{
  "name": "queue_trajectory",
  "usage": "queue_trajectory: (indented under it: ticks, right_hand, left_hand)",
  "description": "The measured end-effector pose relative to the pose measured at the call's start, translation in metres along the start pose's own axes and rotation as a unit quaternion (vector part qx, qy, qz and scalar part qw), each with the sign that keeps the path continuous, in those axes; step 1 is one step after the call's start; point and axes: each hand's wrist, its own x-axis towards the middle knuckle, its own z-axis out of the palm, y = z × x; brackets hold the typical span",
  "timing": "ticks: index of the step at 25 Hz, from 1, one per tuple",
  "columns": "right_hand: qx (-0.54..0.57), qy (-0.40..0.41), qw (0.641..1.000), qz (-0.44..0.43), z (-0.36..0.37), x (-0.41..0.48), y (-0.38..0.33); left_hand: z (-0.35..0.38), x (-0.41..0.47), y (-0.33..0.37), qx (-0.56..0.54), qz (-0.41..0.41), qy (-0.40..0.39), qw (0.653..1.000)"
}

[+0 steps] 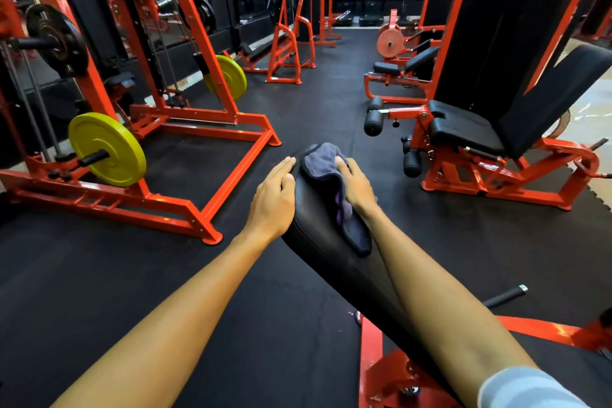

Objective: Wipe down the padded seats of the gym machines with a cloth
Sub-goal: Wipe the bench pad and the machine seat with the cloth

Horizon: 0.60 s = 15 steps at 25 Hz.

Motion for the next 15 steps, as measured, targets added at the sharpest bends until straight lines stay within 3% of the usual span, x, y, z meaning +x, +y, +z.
queue_trajectory:
  ticks: [3,5,8,11,13,15]
  right_hand:
    - [0.067,-0.029,0.99,0.124,-0.002,-0.014,0.025]
    - [0.07,-0.027,0.987,0.144,0.002,-0.001,0.011]
    - [0.045,0.011,0.996,0.074,0.013,0.001,-0.033]
    - [-0.025,-0.011,0.998,-0.065,0.023,-0.025,-0.038]
    - [0.054,-0.015,0.992,-0.117,0.025,-0.054,-0.017]
    - [0.112,0.008,0.99,-0.088,0.024,-0.078,0.009]
  left_hand:
    - [0.001,0.001,-0.001,-0.004,0.003,-0.003,1.0]
    - [0.001,0.002,0.001,-0.007,0.003,0.002,1.0]
    - [0.001,0.002,0.002,-0.012,0.005,0.005,1.0]
    - [0.0,0.003,0.002,-0.011,0.002,-0.002,1.0]
    - [0.0,0.001,0.002,-0.002,0.006,-0.008,1.0]
    - [-0.001,-0.001,0.002,0.003,0.013,-0.012,1.0]
